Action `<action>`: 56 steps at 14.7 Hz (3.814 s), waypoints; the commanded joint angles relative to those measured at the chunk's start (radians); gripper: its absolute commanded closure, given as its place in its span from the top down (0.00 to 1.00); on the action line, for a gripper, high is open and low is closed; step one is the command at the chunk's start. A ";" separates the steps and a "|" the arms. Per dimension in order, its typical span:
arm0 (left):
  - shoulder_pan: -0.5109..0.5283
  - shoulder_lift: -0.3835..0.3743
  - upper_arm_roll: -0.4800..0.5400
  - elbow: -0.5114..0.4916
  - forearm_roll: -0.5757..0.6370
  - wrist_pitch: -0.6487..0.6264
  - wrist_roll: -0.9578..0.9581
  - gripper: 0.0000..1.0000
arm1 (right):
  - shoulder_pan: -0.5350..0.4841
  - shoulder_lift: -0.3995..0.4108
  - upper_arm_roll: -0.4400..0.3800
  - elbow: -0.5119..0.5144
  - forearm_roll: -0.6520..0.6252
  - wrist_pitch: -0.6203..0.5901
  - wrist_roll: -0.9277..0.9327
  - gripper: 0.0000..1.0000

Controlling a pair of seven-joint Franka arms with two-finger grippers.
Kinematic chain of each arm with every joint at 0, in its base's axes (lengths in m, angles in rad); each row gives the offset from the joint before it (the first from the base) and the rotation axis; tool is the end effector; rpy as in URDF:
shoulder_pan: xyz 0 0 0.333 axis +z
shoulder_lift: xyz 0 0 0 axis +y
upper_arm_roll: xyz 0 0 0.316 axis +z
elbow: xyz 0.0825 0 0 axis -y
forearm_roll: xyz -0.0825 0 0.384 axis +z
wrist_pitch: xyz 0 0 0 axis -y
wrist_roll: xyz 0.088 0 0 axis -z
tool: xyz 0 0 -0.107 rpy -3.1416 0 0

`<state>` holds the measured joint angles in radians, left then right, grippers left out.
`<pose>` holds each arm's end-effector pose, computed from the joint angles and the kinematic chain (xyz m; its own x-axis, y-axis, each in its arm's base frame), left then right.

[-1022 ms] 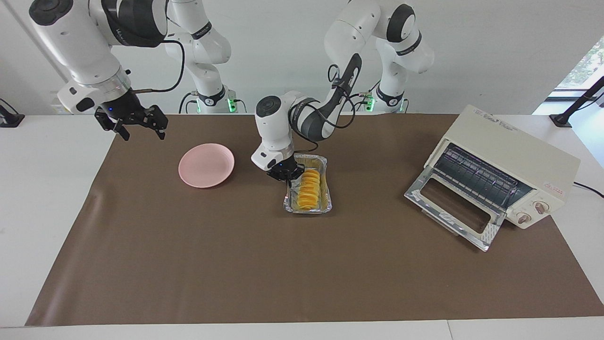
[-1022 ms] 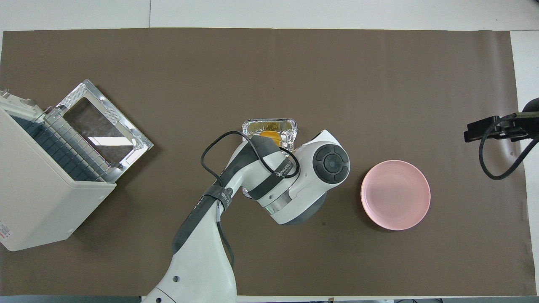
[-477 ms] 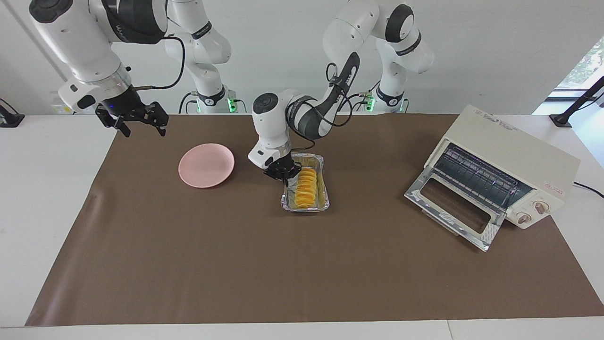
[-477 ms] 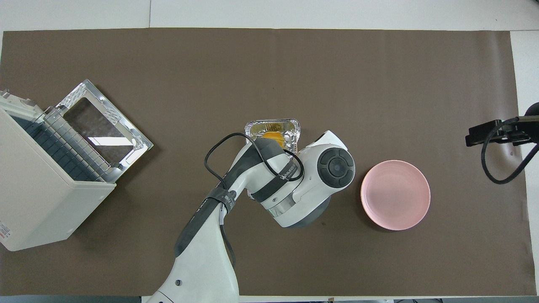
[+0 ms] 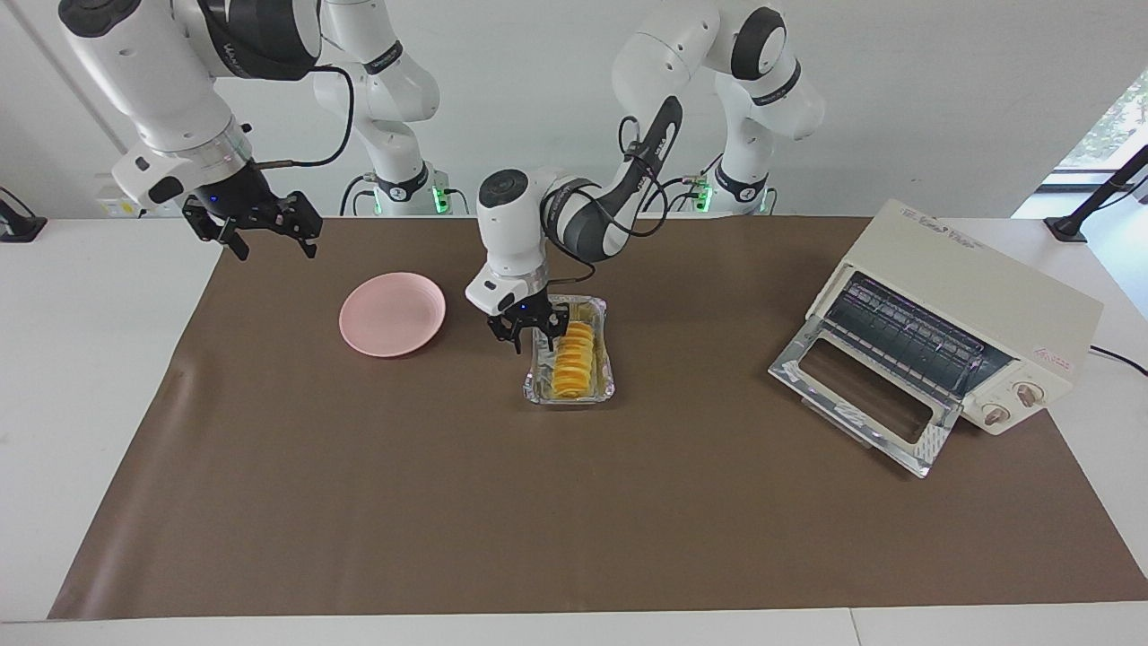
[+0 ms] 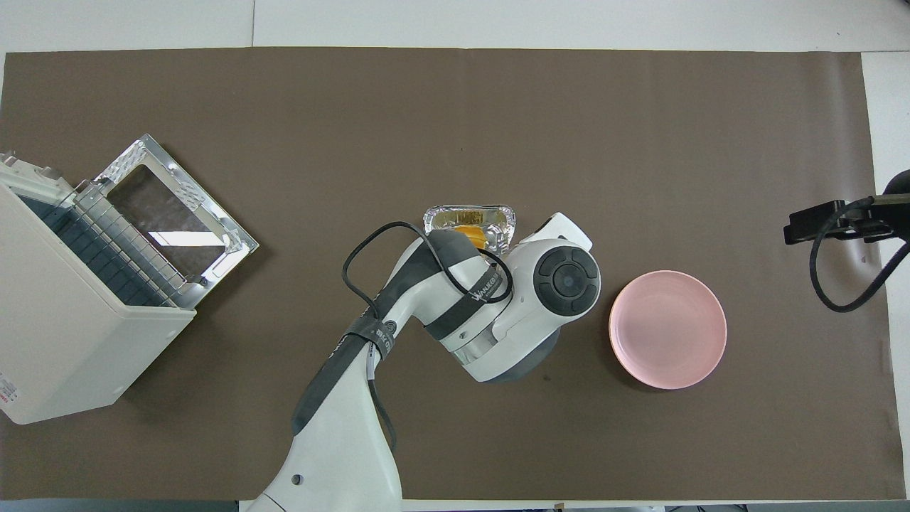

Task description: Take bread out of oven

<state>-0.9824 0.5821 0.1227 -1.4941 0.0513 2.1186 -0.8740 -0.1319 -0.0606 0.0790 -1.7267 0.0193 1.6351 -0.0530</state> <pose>0.4548 -0.5466 0.3374 0.9929 -0.0350 0.1137 -0.0308 -0.9988 -0.0387 0.5374 -0.0254 0.5892 0.9995 -0.0014 -0.0304 -0.0019 -0.9999 -0.0161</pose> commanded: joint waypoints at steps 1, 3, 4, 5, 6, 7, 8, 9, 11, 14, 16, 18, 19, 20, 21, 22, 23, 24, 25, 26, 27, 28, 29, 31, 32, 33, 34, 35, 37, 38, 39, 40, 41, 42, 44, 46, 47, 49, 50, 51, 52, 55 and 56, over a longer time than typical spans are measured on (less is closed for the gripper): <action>0.048 0.007 0.006 0.077 -0.085 -0.060 -0.005 1.00 | 0.020 -0.009 0.011 -0.028 -0.006 0.067 -0.027 1.00; 0.070 0.007 0.009 0.155 -0.087 -0.170 0.004 1.00 | 0.044 0.010 0.011 -0.034 -0.006 0.089 -0.019 1.00; 0.092 -0.001 0.009 0.164 -0.085 -0.198 0.021 1.00 | 0.046 0.021 0.013 -0.034 -0.004 0.098 -0.013 1.00; 0.135 -0.049 0.009 0.163 -0.085 -0.200 0.062 1.00 | 0.060 0.034 0.015 -0.034 0.004 0.104 -0.004 1.00; 0.180 -0.109 0.008 0.137 -0.085 -0.219 0.125 1.00 | 0.089 0.051 0.013 -0.031 0.005 0.111 -0.002 1.00; 0.229 -0.154 0.008 0.117 -0.087 -0.251 0.207 1.00 | 0.100 0.064 0.013 -0.030 0.007 0.127 -0.001 1.00; 0.285 -0.189 0.008 0.112 -0.085 -0.296 0.293 1.00 | 0.125 0.079 0.015 -0.031 0.008 0.147 0.013 1.00; 0.353 -0.215 0.008 0.112 -0.085 -0.358 0.400 1.00 | 0.165 0.097 0.013 -0.033 0.008 0.157 0.024 1.00; 0.462 -0.248 0.009 0.110 -0.085 -0.413 0.589 1.00 | 0.243 0.117 0.013 -0.054 0.008 0.161 0.094 1.00; 0.589 -0.329 0.009 0.097 -0.085 -0.483 0.731 1.00 | 0.375 0.096 0.013 -0.195 0.008 0.283 0.220 1.00; 0.645 -0.405 0.009 0.031 -0.085 -0.526 0.844 1.00 | 0.425 0.114 0.015 -0.211 0.008 0.340 0.324 1.00; 0.698 -0.473 0.015 -0.032 -0.083 -0.529 0.929 1.00 | 0.448 0.145 0.015 -0.211 0.008 0.387 0.344 1.00; 0.741 -0.517 0.015 -0.066 -0.082 -0.537 0.941 1.00 | 0.465 0.160 0.015 -0.232 0.008 0.420 0.399 1.00; 0.770 -0.533 0.015 -0.075 -0.080 -0.561 0.937 1.00 | 0.478 0.166 0.015 -0.252 0.010 0.468 0.459 1.00; 0.831 -0.538 0.015 -0.086 -0.067 -0.592 0.934 1.00 | 0.491 0.185 0.015 -0.275 0.014 0.526 0.508 1.00; 0.853 -0.539 0.014 -0.089 -0.067 -0.604 0.938 1.00 | 0.503 0.205 0.015 -0.280 0.014 0.557 0.527 1.00; 0.851 -0.544 0.009 -0.090 -0.067 -0.606 0.929 1.00 | 0.518 0.232 0.015 -0.278 0.014 0.580 0.542 1.00; 0.852 -0.548 0.008 -0.093 -0.067 -0.612 0.931 1.00 | 0.547 0.258 0.015 -0.278 0.014 0.613 0.571 1.00; 0.847 -0.564 0.002 -0.112 -0.067 -0.608 0.923 1.00 | 0.557 0.275 0.015 -0.278 0.014 0.635 0.579 1.00; 0.844 -0.577 -0.011 -0.129 -0.067 -0.606 0.929 1.00 | 0.558 0.284 0.015 -0.280 0.014 0.637 0.576 1.00; 0.844 -0.576 -0.020 -0.126 -0.064 -0.603 0.938 1.00 | 0.558 0.291 0.013 -0.280 0.014 0.637 0.573 1.00; 0.849 -0.574 -0.021 -0.123 -0.065 -0.600 0.949 1.00 | 0.560 0.297 0.015 -0.283 0.014 0.640 0.576 1.00; 0.847 -0.576 -0.023 -0.127 -0.065 -0.588 0.952 1.00 | 0.560 0.304 0.015 -0.283 0.014 0.643 0.581 1.00; 0.849 -0.578 -0.026 -0.129 -0.068 -0.597 0.955 1.00 | 0.560 0.311 0.015 -0.301 0.014 0.647 0.581 0.99; 0.847 -0.578 -0.035 -0.129 -0.067 -0.608 0.954 1.00 | 0.558 0.311 0.015 -0.309 0.014 0.649 0.578 0.97; 0.849 -0.576 -0.043 -0.129 -0.065 -0.611 0.952 1.00 | 0.558 0.312 0.015 -0.313 0.014 0.649 0.582 0.91; 0.852 -0.581 -0.043 -0.132 -0.067 -0.614 0.954 1.00 | 0.558 0.315 0.015 -0.313 0.014 0.649 0.585 0.85; 0.855 -0.584 -0.043 -0.133 -0.067 -0.627 0.954 1.00 | 0.558 0.320 0.015 -0.313 0.014 0.654 0.585 0.80; 0.866 -0.596 -0.052 -0.132 -0.067 -0.615 0.957 1.00 | 0.558 0.323 0.015 -0.333 0.014 0.712 0.593 0.60; 0.876 -0.599 -0.075 -0.132 -0.067 -0.617 0.955 1.00 | 0.558 0.324 0.015 -0.341 0.014 0.736 0.613 0.24; 0.877 -0.611 -0.081 -0.139 -0.067 -0.618 0.955 1.00 | 0.558 0.326 0.015 -0.341 0.014 0.740 0.628 0.01; 0.878 -0.642 -0.083 -0.171 -0.065 -0.611 0.955 1.00 | 0.560 0.326 0.015 -0.341 0.014 0.740 0.628 0.00; 0.878 -0.669 -0.083 -0.201 -0.065 -0.585 0.955 1.00 | 0.560 0.326 0.015 -0.341 0.014 0.743 0.630 0.00; 0.874 -0.668 -0.084 -0.205 -0.067 -0.582 0.955 1.00 | 0.560 0.326 0.015 -0.341 0.014 0.743 0.639 0.00; 0.874 -0.662 -0.084 -0.199 -0.067 -0.578 0.958 1.00 | 0.557 0.331 0.015 -0.330 0.014 0.744 0.630 0.00; 0.870 -0.660 -0.092 -0.198 -0.065 -0.575 0.957 1.00 | 0.540 0.331 0.013 -0.301 0.014 0.727 0.575 0.00; 0.872 -0.660 -0.092 -0.198 -0.065 -0.577 0.958 1.00 | 0.526 0.331 0.012 -0.289 0.014 0.711 0.556 0.00; 0.870 -0.659 -0.094 -0.198 -0.065 -0.574 0.958 1.00 | 0.479 0.329 0.013 -0.239 0.024 0.659 0.539 0.00; 0.870 -0.659 -0.094 -0.198 -0.067 -0.572 0.958 1.00 | 0.457 0.326 0.012 -0.199 0.031 0.613 0.510 0.00; 0.870 -0.656 -0.095 -0.196 -0.067 -0.572 0.958 1.00 | 0.424 0.327 0.011 -0.154 0.045 0.556 0.462 0.00; 0.870 -0.654 -0.097 -0.195 -0.067 -0.571 0.958 1.00 | 0.385 0.327 0.011 -0.116 0.062 0.511 0.417 0.00; 0.870 -0.653 -0.097 -0.196 -0.067 -0.559 0.958 1.00 | 0.247 0.347 0.011 -0.067 0.132 0.486 0.235 0.00; 0.869 -0.648 -0.097 -0.195 -0.067 -0.556 0.958 1.00 | 0.197 0.350 0.011 -0.063 0.134 0.485 0.176 0.00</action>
<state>-0.1225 -0.0543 0.0351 -1.6624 -0.0199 1.5337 0.0680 0.1518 0.2662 0.0783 -1.8170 0.1202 2.1329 0.2359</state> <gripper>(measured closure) 0.000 0.982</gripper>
